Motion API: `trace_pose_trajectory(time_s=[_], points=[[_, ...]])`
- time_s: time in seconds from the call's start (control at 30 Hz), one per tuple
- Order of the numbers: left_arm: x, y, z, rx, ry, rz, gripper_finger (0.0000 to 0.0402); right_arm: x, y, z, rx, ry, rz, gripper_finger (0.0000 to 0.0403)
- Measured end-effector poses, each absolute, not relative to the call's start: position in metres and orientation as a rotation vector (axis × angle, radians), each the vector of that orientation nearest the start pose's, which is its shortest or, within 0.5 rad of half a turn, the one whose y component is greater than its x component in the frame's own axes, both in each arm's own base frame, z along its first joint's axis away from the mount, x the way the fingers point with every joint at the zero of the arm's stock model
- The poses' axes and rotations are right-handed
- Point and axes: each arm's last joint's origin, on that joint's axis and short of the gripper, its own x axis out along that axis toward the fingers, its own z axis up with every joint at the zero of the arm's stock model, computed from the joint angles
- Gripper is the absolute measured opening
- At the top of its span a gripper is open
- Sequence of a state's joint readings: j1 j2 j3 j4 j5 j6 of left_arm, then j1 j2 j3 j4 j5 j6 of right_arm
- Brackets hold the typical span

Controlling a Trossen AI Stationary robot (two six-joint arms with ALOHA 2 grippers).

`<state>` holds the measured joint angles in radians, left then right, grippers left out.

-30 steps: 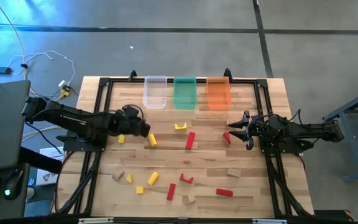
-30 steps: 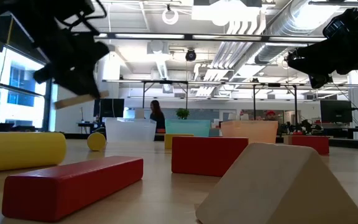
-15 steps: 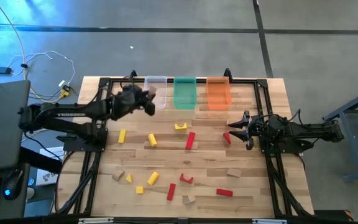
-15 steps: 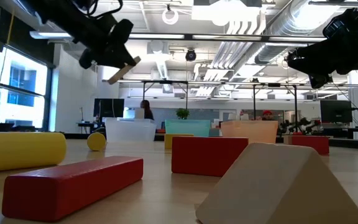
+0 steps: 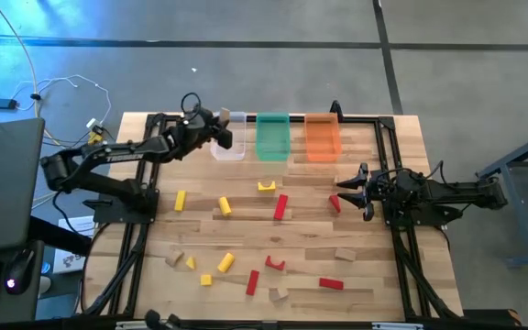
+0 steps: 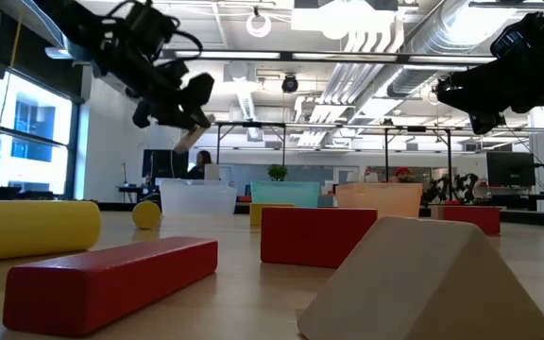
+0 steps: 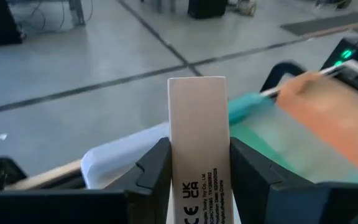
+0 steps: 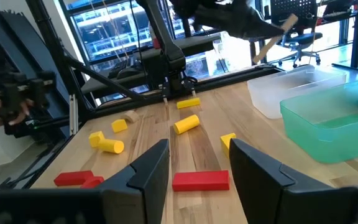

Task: Sort & place blocks by color
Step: Put the brown block into the white transparent bin

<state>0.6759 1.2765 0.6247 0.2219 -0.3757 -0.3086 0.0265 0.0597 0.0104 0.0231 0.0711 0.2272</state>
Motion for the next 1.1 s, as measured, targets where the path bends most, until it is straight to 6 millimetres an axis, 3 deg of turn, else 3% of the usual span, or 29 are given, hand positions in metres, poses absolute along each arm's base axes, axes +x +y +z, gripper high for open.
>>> trace_pose_trajectory(time_s=[0.13, 0.53, 0.83, 1.1], points=[[0.199, 0.184, 0.202, -0.380, 0.326, 1.103, 0.0108, 0.101, 0.001, 0.165, 0.226, 0.021, -0.047, 0.0153], [0.220, 0.220, 0.197, -0.462, 0.495, 1.098, 0.0108, 0.101, 0.001, 0.165, 0.265, 0.020, -0.047, 0.0153], [0.219, 0.225, 0.188, -0.536, 0.552, 1.074, 0.0123, 0.101, 0.001, 0.165, 0.509, 0.013, -0.050, 0.0153], [0.216, 0.226, 0.187, -0.539, 0.570, 1.085, 0.0157, 0.101, 0.000, 0.165, 0.576, 0.008, -0.058, 0.0153]])
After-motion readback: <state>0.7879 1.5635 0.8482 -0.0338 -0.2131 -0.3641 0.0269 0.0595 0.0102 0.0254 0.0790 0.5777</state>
